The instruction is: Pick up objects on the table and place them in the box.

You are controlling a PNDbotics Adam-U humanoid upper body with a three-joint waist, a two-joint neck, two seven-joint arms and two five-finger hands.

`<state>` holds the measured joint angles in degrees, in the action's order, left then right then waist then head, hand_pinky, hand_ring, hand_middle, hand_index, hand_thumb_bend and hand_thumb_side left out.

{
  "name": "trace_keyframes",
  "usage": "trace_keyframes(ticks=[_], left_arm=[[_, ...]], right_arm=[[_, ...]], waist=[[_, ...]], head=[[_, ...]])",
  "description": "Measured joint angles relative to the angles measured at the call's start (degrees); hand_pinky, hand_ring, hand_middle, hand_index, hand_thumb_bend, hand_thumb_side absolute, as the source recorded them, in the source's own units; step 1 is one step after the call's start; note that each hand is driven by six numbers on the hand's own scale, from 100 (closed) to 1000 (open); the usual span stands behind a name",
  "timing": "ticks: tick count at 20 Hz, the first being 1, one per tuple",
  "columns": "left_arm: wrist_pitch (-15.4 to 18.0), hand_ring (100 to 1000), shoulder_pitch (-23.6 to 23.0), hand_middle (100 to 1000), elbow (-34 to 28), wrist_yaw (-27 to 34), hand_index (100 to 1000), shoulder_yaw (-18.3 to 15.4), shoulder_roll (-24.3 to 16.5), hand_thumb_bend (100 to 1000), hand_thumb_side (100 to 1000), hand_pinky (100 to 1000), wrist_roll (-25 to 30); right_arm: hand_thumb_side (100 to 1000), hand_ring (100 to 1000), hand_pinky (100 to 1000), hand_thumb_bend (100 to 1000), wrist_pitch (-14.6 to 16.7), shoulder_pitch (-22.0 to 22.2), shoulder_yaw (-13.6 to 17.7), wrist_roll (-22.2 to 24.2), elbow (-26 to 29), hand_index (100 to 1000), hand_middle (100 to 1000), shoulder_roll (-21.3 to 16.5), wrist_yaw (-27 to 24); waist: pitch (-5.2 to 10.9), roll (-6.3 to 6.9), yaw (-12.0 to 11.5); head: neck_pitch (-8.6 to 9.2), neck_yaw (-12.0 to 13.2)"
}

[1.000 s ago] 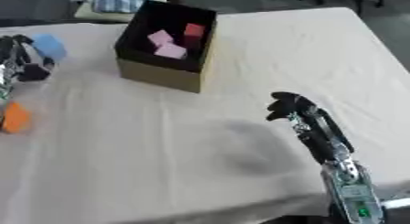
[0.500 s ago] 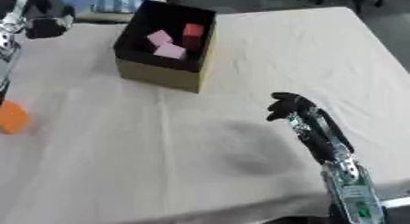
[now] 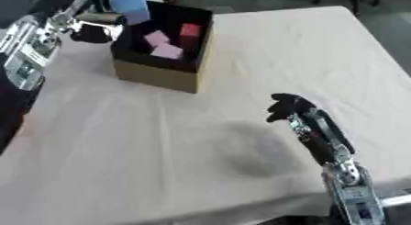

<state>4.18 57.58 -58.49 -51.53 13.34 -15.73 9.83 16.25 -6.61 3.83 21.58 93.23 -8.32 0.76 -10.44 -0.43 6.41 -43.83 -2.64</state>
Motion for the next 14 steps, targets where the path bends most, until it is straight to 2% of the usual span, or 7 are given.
trace_keyframes(ticks=[3, 4, 7, 11, 14], left_arm=[[0.24, 579, -0.07, 589, 2.99, -2.29, 837, -0.15, 0.77, 213, 454, 736, 0.35], [0.24, 604, -0.16, 622, 3.76, -3.05, 862, -0.38, 0.92, 270, 538, 748, 0.26], [0.12, 691, -0.51, 741, 4.74, -4.46, 910, -1.37, 1.12, 392, 718, 804, -0.8], [-0.4, 742, -1.14, 804, 3.17, -3.59, 942, -2.95, 1.05, 463, 815, 851, -2.3], [-1.19, 735, -1.67, 789, 0.76, -1.38, 935, -4.02, 0.2, 450, 808, 856, -2.82]], right_arm=[[727, 589, 699, 100, -0.03, 0.0, -0.01, 0.04, -0.01, 803, 603, 0.0, 0.0], [727, 589, 699, 100, -0.06, 0.0, -0.01, 0.07, -0.01, 802, 603, 0.0, 0.0], [727, 589, 699, 100, -0.08, 0.0, -0.01, 0.09, -0.02, 802, 603, 0.0, 0.03], [727, 589, 699, 100, -0.08, 0.0, 0.0, 0.09, -0.03, 801, 603, 0.0, 0.11], [727, 589, 698, 100, -0.08, 0.0, 0.0, 0.09, -0.08, 801, 603, 0.0, 0.13]], waist=[[0.0, 0.0, 0.0], [0.0, 0.0, -0.02], [0.0, 0.0, -0.13], [0.0, 0.0, -0.44], [0.0, 0.0, -0.6]], head=[[0.0, -0.02], [0.0, -0.03], [0.0, -0.14], [0.0, -0.35], [0.0, -0.43]])
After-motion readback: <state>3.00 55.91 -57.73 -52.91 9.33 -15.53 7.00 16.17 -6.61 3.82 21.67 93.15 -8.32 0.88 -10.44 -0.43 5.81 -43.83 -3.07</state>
